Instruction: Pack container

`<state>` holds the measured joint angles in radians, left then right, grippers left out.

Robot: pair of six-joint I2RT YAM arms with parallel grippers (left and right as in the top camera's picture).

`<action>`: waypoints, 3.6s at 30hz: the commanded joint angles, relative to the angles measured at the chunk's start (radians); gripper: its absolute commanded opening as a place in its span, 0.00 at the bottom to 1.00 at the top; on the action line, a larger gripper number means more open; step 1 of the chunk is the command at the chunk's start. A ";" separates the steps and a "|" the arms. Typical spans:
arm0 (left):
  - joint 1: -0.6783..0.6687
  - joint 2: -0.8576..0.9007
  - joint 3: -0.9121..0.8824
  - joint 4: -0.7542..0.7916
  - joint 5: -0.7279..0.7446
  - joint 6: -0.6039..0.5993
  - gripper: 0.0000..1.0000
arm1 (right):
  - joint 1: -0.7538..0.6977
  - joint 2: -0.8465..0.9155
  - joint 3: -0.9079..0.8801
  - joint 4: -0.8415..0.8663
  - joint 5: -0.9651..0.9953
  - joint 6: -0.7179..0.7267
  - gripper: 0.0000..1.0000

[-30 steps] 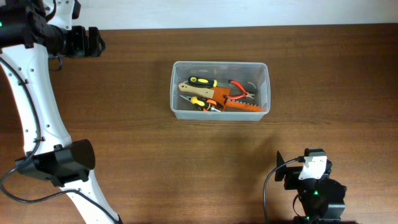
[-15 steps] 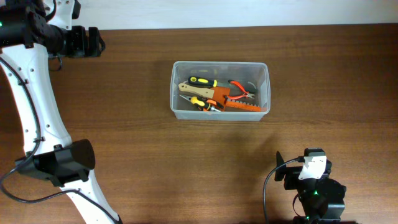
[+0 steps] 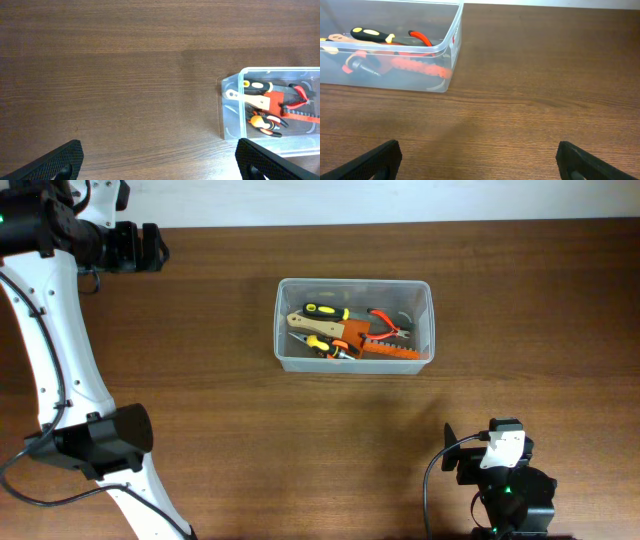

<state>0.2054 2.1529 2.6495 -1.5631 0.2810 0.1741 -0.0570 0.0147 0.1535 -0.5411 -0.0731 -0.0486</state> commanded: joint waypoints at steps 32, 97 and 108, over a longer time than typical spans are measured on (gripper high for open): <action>-0.288 -1.543 -2.034 1.505 -0.321 -0.003 0.99 | 0.007 -0.011 -0.008 0.003 -0.006 0.009 0.99; -0.296 -2.141 -2.640 1.483 -0.318 -0.005 0.99 | 0.007 -0.011 -0.008 0.003 -0.006 0.009 0.99; -0.296 -2.141 -2.640 1.483 -0.318 -0.005 0.99 | 0.007 -0.011 -0.008 0.003 -0.006 0.009 0.99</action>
<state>-0.0879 0.0158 0.0128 -0.0780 -0.0490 0.1745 -0.0570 0.0139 0.1532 -0.5404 -0.0731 -0.0486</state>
